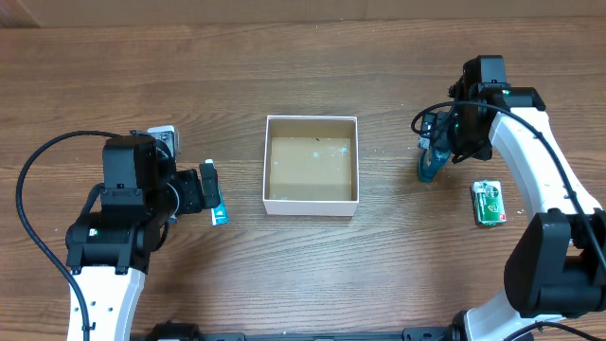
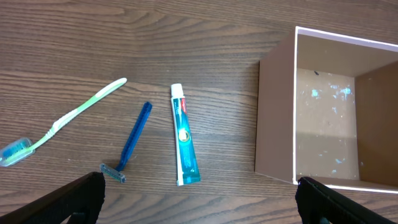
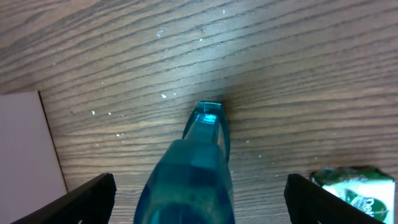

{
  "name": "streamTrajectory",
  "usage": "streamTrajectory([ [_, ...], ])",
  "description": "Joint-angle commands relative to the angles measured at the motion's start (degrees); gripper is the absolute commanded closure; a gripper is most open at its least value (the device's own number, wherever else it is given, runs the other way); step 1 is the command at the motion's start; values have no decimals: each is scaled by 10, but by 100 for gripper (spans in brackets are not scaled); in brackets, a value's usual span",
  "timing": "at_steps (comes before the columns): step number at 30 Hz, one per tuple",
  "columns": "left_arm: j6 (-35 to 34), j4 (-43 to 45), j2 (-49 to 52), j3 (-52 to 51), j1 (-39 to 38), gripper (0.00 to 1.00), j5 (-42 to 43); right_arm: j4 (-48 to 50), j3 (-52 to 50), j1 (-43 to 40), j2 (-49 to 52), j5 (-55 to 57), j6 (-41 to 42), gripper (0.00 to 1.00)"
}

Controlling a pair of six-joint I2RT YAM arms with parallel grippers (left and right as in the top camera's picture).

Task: Pack container
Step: 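Move the right gripper to the blue mouthwash bottle and grasp it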

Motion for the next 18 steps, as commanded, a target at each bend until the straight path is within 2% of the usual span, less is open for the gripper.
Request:
streamTrajectory([
  [1, 11, 1, 1, 16, 5, 0, 6, 0, 14, 1, -3, 1, 0, 14],
  [3, 11, 1, 1, 16, 5, 0, 6, 0, 14, 1, -3, 1, 0, 17],
  [14, 11, 1, 1, 16, 5, 0, 6, -5, 14, 1, -22, -13, -1, 19],
  [15, 11, 1, 1, 16, 5, 0, 6, -10, 15, 1, -26, -15, 0, 23],
  [16, 11, 1, 1, 16, 5, 0, 6, -14, 15, 1, -28, -17, 0, 33],
  [18, 11, 1, 1, 16, 5, 0, 6, -24, 15, 1, -30, -23, 0, 41],
])
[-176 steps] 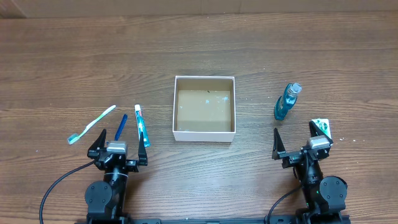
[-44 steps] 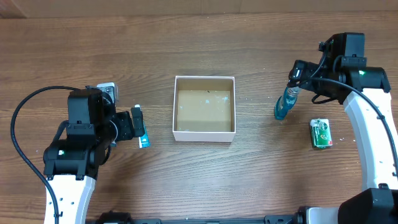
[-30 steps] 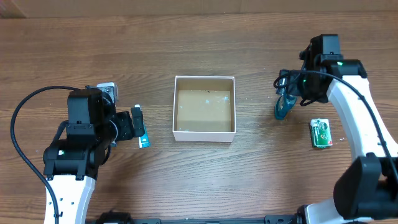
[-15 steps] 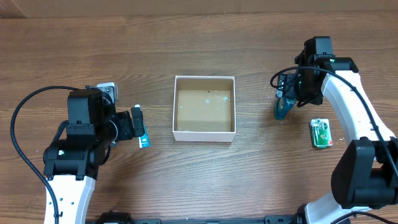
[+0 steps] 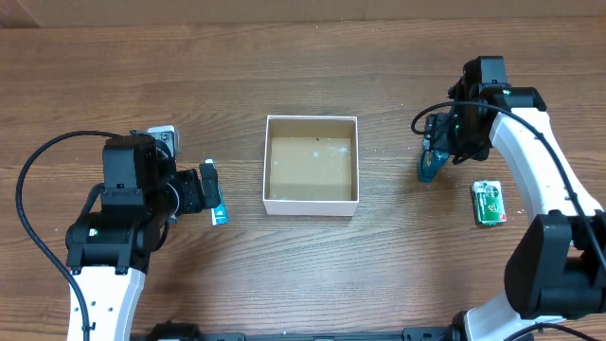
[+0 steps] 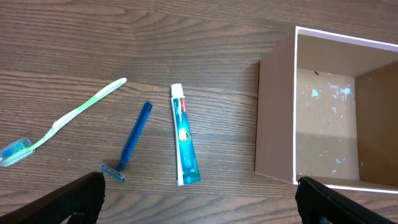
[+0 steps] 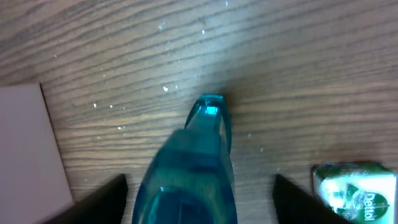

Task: Pack container
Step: 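Move the right gripper to the blue mouthwash bottle and grasp it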

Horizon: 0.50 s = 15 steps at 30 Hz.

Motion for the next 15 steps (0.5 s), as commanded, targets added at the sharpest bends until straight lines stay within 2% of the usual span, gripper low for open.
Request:
streamTrajectory([
  [1, 11, 1, 1, 16, 5, 0, 6, -11, 15, 1, -25, -16, 2, 42],
  [6, 11, 2, 1, 16, 5, 0, 6, -18, 15, 1, -25, -21, 2, 42],
  [15, 11, 4, 1, 16, 5, 0, 6, -4, 15, 1, -25, -21, 2, 53],
])
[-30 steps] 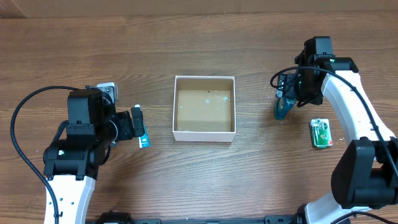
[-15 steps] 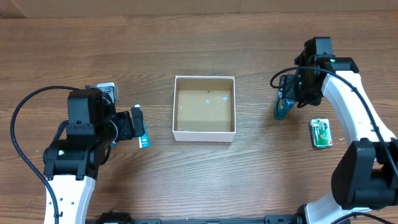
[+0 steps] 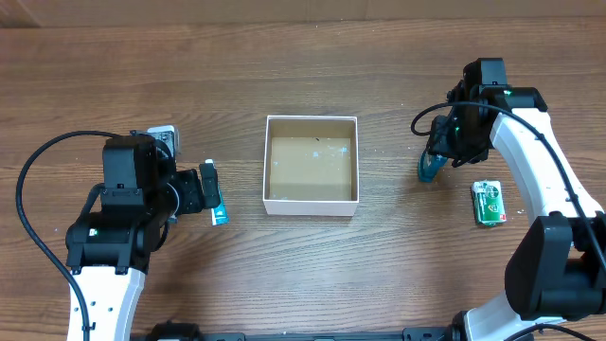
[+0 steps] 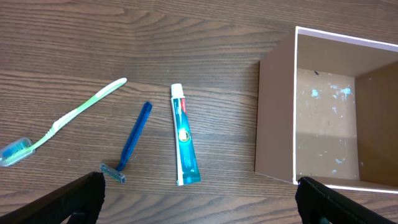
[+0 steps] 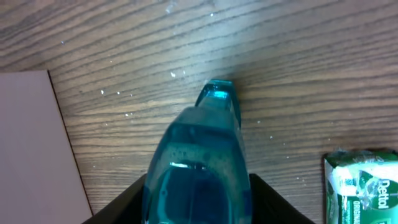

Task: Pack container
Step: 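Move the right gripper to the blue mouthwash bottle and grasp it, then carry the mouthwash bottle into the box and release it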

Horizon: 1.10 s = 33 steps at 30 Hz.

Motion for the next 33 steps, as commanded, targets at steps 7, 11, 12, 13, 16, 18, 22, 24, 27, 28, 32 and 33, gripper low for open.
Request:
streamTrajectory([
  [7, 11, 4, 1, 16, 5, 0, 6, 18, 15, 1, -23, -4, -2, 60],
  [11, 11, 4, 1, 16, 5, 0, 6, 18, 15, 1, -23, -4, -2, 67],
  [12, 11, 4, 1, 16, 5, 0, 6, 18, 15, 1, -23, -4, -2, 70],
  [13, 11, 4, 1, 16, 5, 0, 6, 19, 15, 1, -23, -4, -2, 73],
  [16, 11, 4, 1, 16, 5, 0, 6, 21, 16, 1, -23, -4, -2, 81],
  [18, 11, 4, 1, 16, 5, 0, 6, 19, 22, 1, -25, -4, -2, 85],
  [22, 11, 3, 1, 16, 5, 0, 6, 9, 54, 9, -41, -3, -2, 91],
  [24, 11, 3, 1, 16, 5, 0, 6, 1, 75, 23, -57, 11, -2, 96],
  [27, 11, 3, 1, 16, 5, 0, 6, -35, 118, 64, -81, 46, 1, 96],
  [28, 11, 3, 1, 16, 5, 0, 6, -51, 136, 82, -89, 49, 4, 96],
  [32, 11, 3, 1, 16, 5, 0, 6, -120, 236, 187, -102, 79, 50, 96],
  [33, 11, 3, 1, 16, 5, 0, 6, -128, 254, 213, -102, 92, 63, 96],
])
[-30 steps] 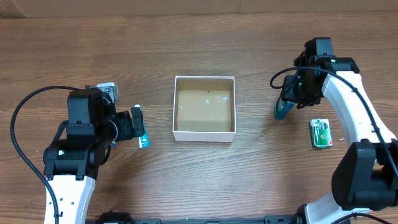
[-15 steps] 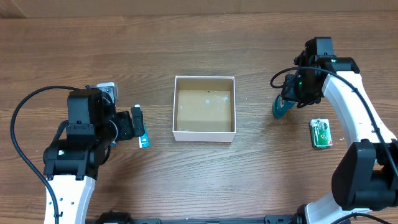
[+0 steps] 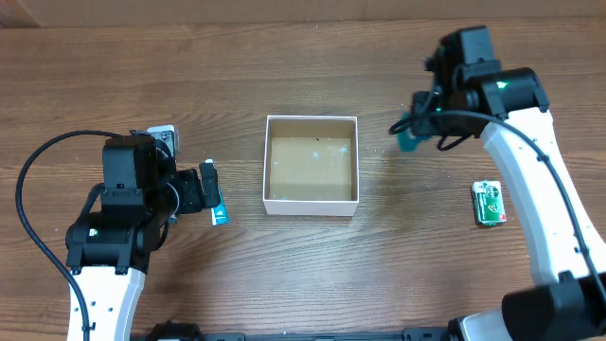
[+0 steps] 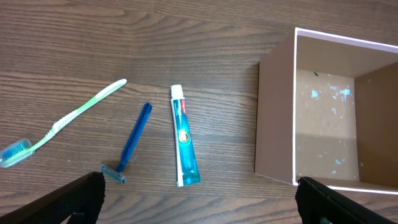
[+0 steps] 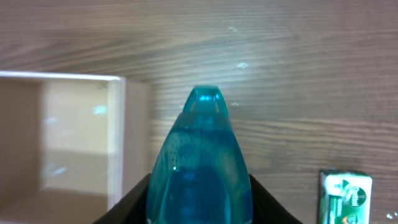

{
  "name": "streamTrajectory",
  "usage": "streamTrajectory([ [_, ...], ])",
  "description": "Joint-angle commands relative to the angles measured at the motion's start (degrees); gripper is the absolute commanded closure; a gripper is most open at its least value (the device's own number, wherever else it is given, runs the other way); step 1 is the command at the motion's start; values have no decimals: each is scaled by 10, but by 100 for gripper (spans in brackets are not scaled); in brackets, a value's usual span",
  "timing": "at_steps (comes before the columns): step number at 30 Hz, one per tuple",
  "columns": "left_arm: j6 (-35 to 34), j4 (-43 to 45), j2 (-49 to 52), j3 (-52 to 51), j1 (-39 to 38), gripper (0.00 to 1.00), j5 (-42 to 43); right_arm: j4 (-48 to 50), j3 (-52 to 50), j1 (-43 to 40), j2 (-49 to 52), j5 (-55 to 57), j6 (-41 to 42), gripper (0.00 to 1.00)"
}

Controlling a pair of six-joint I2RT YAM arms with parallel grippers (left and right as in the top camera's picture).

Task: Pack container
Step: 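Carry the mouthwash bottle into the box and release it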

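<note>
An open white box [image 3: 311,164] with a brown floor stands mid-table, also seen at the right of the left wrist view as the box [image 4: 323,112]. My right gripper [image 3: 417,128] is shut on a clear teal bottle [image 5: 200,168], held above the wood just right of the box [image 5: 68,137]. A green soap pack [image 3: 489,204] lies at the far right. My left gripper [image 4: 196,202] hangs open over a toothpaste tube [image 4: 185,137], a blue razor [image 4: 132,142] and a green toothbrush [image 4: 68,121].
A small grey-white object [image 3: 163,137] shows behind my left arm. Black cables loop off both arms. Bare wood lies between the box and the soap pack.
My right gripper has risen with the teal bottle and shifted left, from beside the soap pack to just right of the box. The left arm has not moved.
My right gripper stood open around the teal bottle on the table near the soap pack. It then narrowed on the bottle and was shut on it. Now the bottle hangs off the table next to the box. The left side stayed as it was.
</note>
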Motion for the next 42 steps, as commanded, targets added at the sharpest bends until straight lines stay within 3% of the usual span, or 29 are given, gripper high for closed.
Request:
streamTrajectory([
  [1, 11, 1, 1, 16, 5, 0, 6, -16, 90, 96, -33, 47, 58, 96],
  [4, 11, -1, 1, 16, 5, 0, 6, -8, 108, 177, -33, 63, 120, 96],
  [9, 11, -1, 1, 16, 5, 0, 6, 11, 108, 241, 6, 63, 186, 96],
  [20, 11, -1, 1, 16, 5, 0, 6, 85, 108, 253, 190, 97, 262, 96],
  [27, 11, -1, 1, 16, 5, 0, 6, 103, 108, 253, 250, 95, 265, 96],
  [42, 11, -1, 1, 16, 5, 0, 6, 141, 108, 263, 250, 36, 250, 96],
])
